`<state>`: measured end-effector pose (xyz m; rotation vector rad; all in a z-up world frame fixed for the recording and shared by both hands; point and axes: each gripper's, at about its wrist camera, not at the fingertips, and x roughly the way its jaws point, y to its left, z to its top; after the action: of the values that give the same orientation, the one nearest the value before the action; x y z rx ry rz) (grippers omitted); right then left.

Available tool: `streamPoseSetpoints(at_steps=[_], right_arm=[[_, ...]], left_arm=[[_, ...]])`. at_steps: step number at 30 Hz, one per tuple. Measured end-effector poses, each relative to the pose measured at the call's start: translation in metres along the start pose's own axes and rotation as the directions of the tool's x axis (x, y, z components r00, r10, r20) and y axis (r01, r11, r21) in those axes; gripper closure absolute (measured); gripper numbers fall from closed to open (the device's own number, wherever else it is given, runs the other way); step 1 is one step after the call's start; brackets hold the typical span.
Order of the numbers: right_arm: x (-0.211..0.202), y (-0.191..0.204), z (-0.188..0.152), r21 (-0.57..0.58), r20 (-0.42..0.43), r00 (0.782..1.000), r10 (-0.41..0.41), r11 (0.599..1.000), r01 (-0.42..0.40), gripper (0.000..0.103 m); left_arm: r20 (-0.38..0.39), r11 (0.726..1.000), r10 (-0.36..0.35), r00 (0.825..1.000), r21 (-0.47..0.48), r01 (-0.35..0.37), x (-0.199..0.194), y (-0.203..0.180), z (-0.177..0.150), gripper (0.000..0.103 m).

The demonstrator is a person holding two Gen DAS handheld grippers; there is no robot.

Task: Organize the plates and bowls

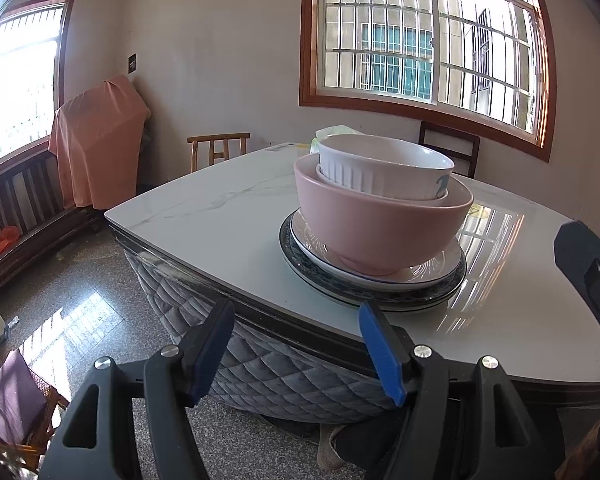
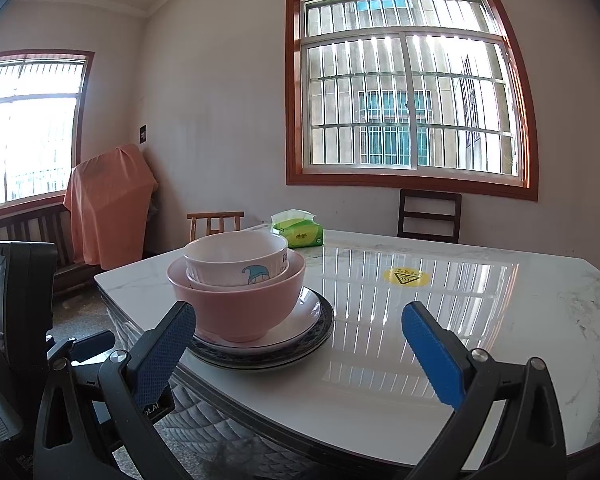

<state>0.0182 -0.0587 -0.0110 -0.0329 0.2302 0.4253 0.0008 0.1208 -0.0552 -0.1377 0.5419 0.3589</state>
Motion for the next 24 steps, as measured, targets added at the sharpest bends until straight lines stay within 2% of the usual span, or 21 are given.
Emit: streamPoseSetpoints(at_steps=[24], right_arm=[[0.0032, 0.0015, -0.0012, 0.001, -0.016, 1.0, 0.009, 1.0, -0.009, 0.001]], left_arm=[[-0.014, 1.0, 0.005, 1.0, 0.004, -0.005, 0.0016, 0.0003, 0.0025, 0.035]])
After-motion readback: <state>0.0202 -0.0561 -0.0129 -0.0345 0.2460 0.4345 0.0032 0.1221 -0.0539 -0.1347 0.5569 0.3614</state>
